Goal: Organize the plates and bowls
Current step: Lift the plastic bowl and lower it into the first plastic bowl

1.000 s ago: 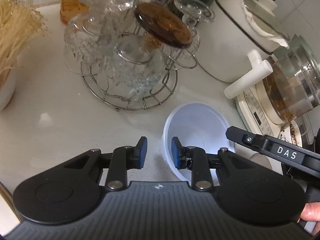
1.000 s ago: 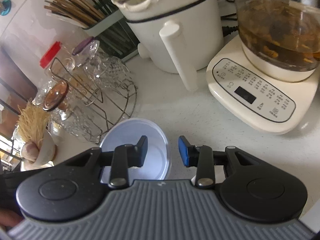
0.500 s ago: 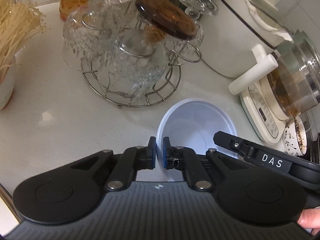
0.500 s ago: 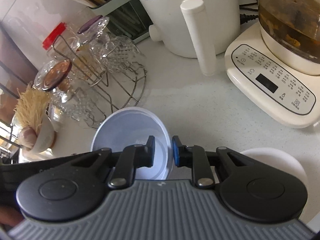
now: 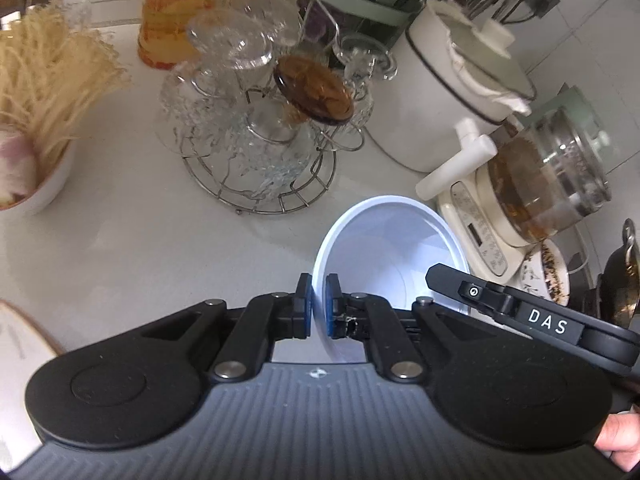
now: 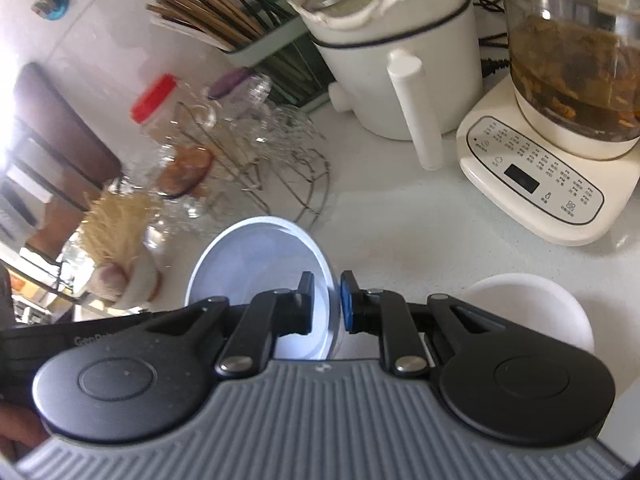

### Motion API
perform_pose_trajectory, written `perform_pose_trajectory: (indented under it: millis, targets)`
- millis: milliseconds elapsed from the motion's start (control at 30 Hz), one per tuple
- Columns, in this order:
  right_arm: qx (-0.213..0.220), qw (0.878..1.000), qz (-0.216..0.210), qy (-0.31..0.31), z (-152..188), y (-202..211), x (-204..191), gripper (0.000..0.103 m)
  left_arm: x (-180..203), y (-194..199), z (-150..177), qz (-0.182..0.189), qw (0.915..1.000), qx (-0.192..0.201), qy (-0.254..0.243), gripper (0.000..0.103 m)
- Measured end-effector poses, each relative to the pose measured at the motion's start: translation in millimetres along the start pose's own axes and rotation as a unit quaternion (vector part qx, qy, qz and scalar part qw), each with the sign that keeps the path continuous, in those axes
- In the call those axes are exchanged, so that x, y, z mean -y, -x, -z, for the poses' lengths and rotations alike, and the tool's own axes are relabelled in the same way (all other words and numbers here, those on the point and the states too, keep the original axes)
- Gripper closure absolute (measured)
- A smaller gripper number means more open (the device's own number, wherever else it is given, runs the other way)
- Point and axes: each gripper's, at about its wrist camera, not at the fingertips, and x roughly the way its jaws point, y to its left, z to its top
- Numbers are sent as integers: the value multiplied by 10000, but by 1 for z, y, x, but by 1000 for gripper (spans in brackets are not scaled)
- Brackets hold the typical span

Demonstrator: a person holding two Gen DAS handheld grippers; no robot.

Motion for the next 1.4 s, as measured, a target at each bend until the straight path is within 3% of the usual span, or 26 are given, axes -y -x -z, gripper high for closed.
perform_pose_trajectory:
  millis: [600, 1400]
  targets:
    - [160, 9992, -357, 123, 20, 42, -47, 87, -17, 88, 30, 63, 9997, 211, 67, 95]
    - [-637, 9977, -153, 194, 73, 3, -69, 86, -73, 73, 69, -364, 9985, -363, 196, 95]
